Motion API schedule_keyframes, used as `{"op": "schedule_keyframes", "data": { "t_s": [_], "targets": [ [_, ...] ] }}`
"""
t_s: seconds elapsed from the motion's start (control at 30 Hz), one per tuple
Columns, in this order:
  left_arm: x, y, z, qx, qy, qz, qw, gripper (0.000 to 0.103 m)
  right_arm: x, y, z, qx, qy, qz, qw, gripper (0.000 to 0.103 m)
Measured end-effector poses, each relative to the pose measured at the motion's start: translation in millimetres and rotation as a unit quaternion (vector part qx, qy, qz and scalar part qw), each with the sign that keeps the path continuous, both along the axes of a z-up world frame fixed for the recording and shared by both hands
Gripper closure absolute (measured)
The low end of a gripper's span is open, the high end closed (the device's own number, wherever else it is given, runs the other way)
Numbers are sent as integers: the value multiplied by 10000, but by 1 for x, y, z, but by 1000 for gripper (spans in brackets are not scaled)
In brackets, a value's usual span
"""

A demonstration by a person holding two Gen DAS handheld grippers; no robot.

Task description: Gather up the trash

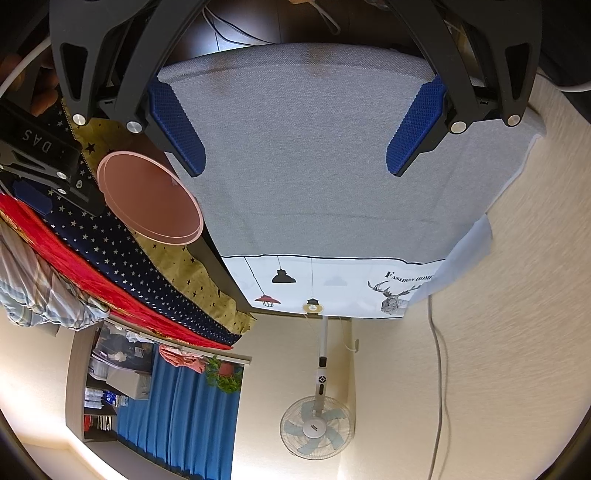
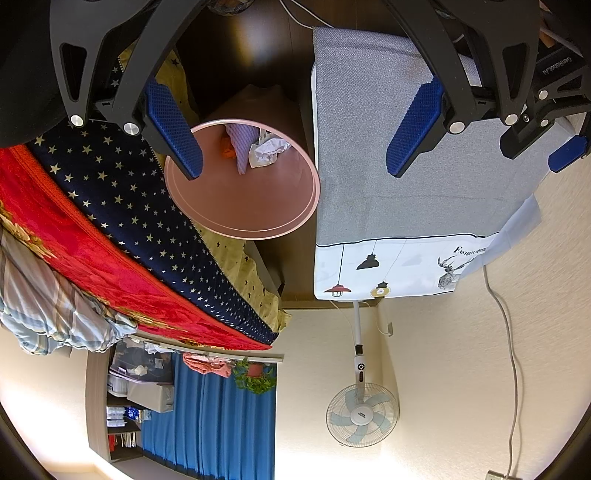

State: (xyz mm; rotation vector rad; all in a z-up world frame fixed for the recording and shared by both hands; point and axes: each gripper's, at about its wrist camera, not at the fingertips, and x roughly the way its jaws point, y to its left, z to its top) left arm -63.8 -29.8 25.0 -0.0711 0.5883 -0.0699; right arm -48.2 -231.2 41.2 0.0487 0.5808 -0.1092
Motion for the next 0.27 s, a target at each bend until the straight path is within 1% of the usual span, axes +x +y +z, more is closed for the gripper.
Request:
{"op": "schedule_keyframes", "data": {
  "t_s": [0.27],
  "targets": [
    [2,3,-1,20,31,50,10000,8,0,0,0,1,1,1,10000,5]
  ]
}}
